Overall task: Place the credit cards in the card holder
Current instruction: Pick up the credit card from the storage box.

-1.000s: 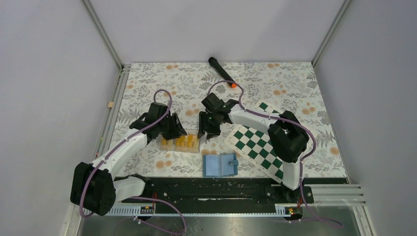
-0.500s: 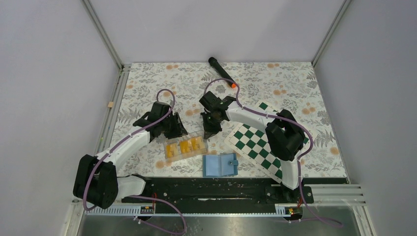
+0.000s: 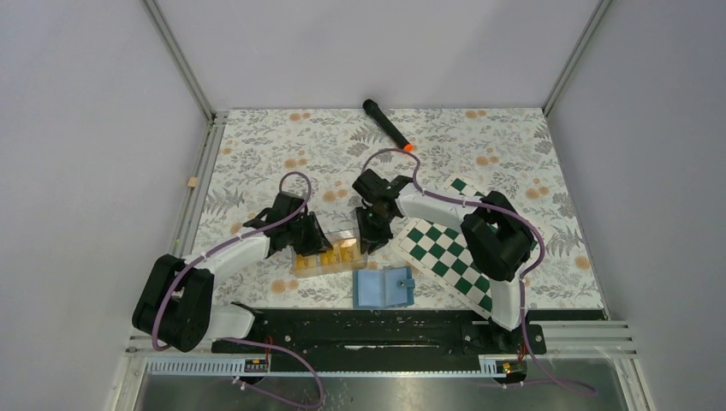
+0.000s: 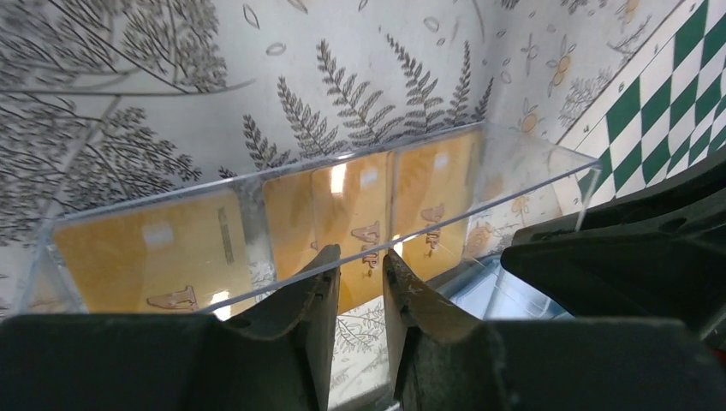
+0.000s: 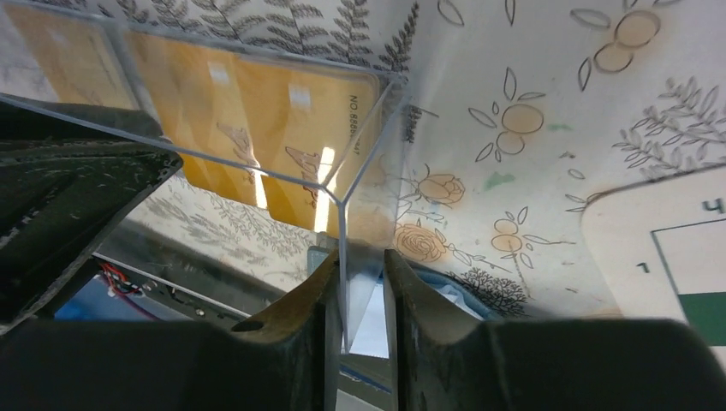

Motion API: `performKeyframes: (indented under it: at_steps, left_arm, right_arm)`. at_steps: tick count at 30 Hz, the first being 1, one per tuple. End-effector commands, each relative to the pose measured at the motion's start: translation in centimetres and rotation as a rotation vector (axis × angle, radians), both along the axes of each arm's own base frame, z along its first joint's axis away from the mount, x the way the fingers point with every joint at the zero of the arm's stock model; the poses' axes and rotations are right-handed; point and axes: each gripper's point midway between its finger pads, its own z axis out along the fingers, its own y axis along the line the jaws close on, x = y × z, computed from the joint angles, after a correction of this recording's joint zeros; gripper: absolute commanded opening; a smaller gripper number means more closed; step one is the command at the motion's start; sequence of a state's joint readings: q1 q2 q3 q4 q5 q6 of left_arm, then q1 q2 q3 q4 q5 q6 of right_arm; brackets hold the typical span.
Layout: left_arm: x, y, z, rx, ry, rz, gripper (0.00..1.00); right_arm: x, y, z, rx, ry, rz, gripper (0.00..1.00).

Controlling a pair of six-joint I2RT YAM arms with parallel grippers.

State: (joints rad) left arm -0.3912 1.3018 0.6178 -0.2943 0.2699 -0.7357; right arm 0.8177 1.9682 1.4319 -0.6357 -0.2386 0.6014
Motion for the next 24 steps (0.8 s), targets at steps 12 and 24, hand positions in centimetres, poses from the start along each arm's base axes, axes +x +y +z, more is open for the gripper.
performKeyframes:
  at_steps: [12, 24]
  left_arm:
    - [0.1, -3.3, -1.7, -0.066, -0.014, -0.013, 0.26]
    - [-0.6, -4.5, -3.6, 0.007, 0.044, -0.07, 0.28]
  right_arm:
    - [-2.0, 0.5, 0.6, 0.132, 0.071, -0.12, 0.09]
    - [-1.9, 1.0, 0.9, 0.152, 0.08, -0.124, 0.1]
